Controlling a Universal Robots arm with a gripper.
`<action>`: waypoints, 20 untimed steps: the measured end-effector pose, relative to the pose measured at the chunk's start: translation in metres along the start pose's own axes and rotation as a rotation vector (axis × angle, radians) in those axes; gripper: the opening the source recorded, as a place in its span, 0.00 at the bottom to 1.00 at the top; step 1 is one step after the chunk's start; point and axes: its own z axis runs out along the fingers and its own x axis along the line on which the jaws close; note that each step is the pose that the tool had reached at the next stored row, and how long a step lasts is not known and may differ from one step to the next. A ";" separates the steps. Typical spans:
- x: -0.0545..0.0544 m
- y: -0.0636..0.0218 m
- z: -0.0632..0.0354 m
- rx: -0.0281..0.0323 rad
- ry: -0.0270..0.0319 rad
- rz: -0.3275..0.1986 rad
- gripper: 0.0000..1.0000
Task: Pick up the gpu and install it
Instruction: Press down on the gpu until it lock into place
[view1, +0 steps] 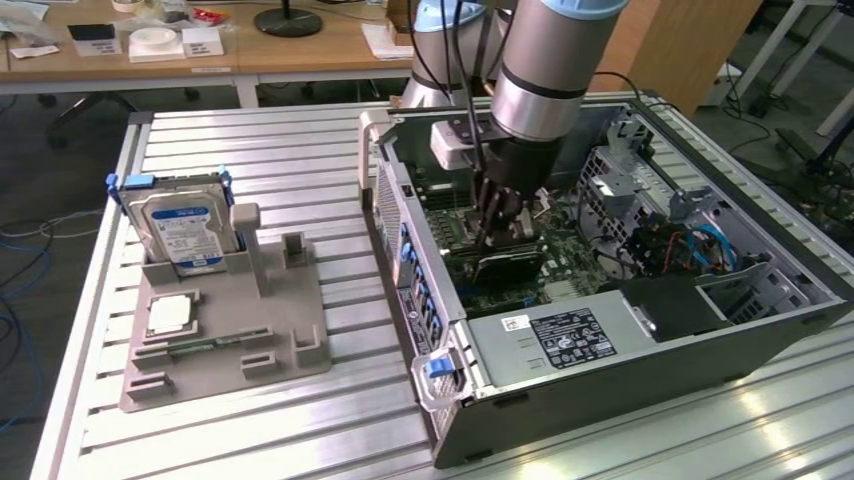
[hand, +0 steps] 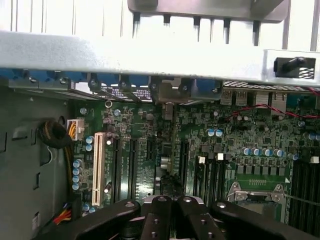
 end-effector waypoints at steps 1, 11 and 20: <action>0.000 0.0009 0.0000 -0.0001 0.0001 0.000 0.11; 0.000 0.0097 0.0011 0.0000 -0.0001 0.000 0.11; 0.000 0.0139 0.0100 -0.0001 0.0001 0.000 0.11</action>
